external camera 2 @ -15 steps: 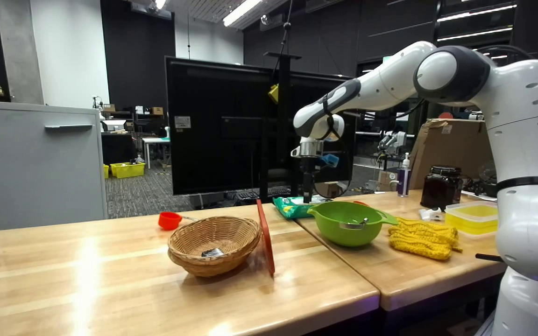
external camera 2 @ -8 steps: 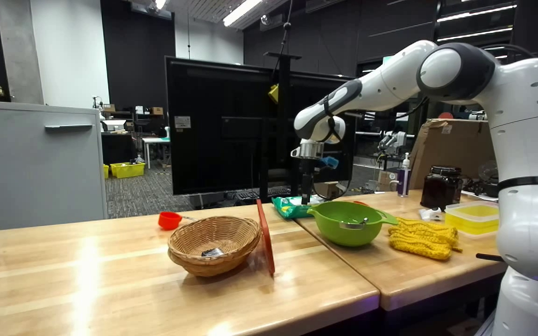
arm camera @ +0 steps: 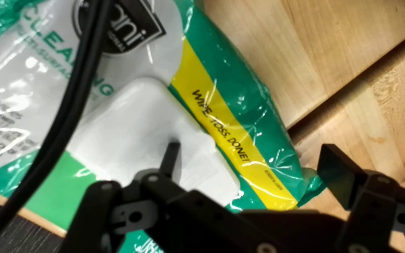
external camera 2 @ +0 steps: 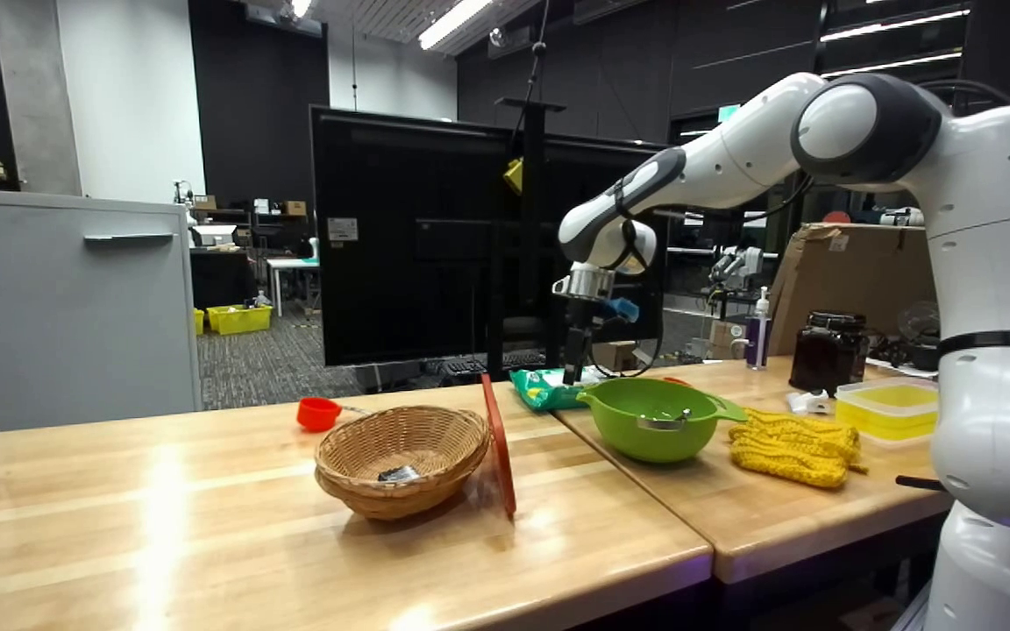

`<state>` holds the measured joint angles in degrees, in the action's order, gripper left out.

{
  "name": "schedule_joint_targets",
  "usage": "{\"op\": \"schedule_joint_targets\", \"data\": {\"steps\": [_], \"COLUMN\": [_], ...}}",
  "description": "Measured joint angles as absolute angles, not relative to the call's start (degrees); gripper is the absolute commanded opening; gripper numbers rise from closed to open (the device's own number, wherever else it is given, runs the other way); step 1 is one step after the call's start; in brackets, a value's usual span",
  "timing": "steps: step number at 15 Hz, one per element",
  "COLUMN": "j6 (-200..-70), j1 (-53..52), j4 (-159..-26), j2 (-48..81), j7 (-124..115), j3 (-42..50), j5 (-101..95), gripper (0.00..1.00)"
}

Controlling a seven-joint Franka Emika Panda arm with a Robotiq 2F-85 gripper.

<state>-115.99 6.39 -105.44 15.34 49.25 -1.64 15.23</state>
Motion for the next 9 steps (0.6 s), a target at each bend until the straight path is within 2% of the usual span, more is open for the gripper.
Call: {"op": "schedule_joint_targets", "data": {"steps": [9], "j6": [-115.40], "j1": [6.36], "j4": [-105.11], "j2": [15.24], "j7": [49.15], "j3": [-1.64], "j5": [15.37], "gripper": [1.00]}}
